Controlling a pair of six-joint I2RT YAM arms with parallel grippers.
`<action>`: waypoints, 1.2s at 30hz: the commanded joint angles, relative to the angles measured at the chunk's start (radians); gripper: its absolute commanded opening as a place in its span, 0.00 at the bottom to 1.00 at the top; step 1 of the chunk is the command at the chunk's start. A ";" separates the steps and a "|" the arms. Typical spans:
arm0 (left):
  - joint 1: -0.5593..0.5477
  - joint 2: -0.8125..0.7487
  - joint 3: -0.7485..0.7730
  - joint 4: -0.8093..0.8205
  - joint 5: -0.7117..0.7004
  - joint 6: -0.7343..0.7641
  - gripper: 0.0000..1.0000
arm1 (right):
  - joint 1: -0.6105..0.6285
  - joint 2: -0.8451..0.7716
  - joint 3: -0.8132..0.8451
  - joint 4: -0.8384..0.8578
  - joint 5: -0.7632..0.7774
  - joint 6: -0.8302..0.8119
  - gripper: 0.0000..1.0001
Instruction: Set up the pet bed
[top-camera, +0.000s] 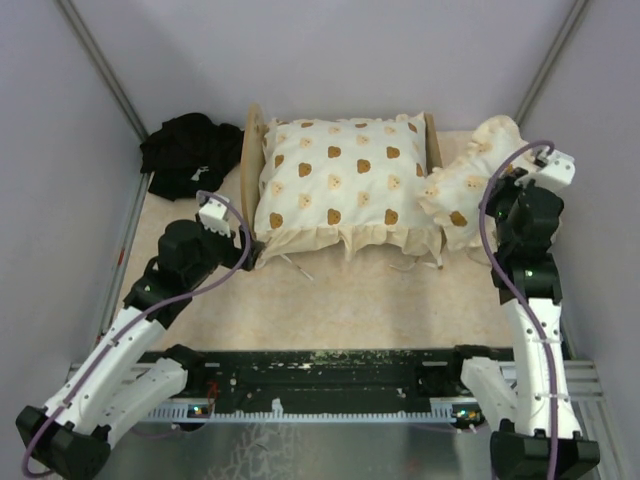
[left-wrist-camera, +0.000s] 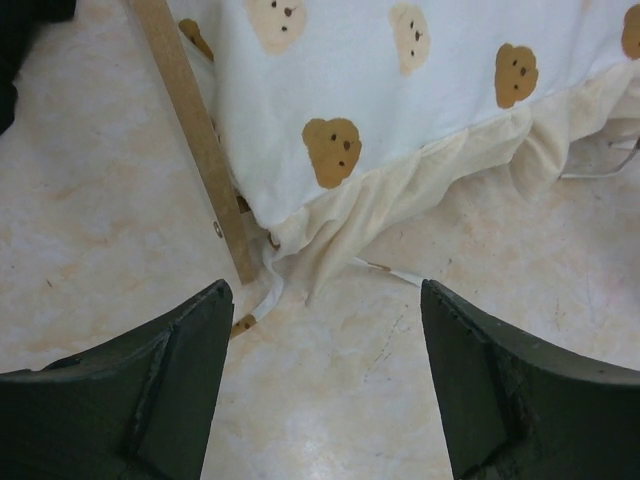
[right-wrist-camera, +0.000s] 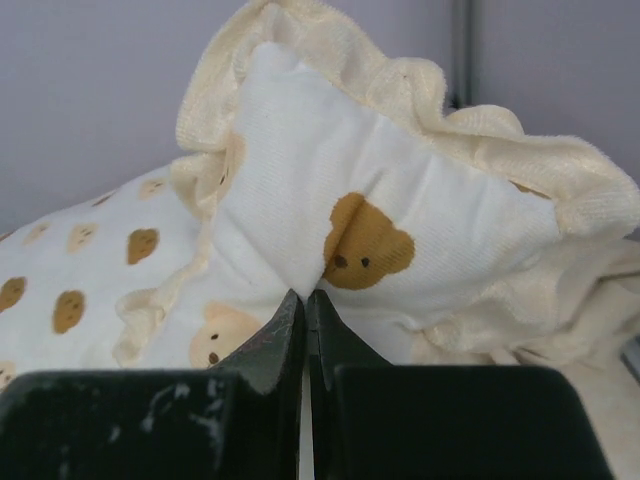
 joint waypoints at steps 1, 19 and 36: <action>-0.007 0.037 0.110 0.004 0.028 -0.076 0.80 | 0.107 0.080 0.055 0.241 -0.237 -0.042 0.00; -0.007 0.183 0.449 -0.056 -0.179 -0.030 0.75 | 0.694 0.789 0.549 0.486 -0.172 -0.094 0.00; -0.009 0.111 0.405 -0.083 -0.219 -0.002 0.74 | 0.805 1.177 0.882 0.296 0.032 -0.075 0.11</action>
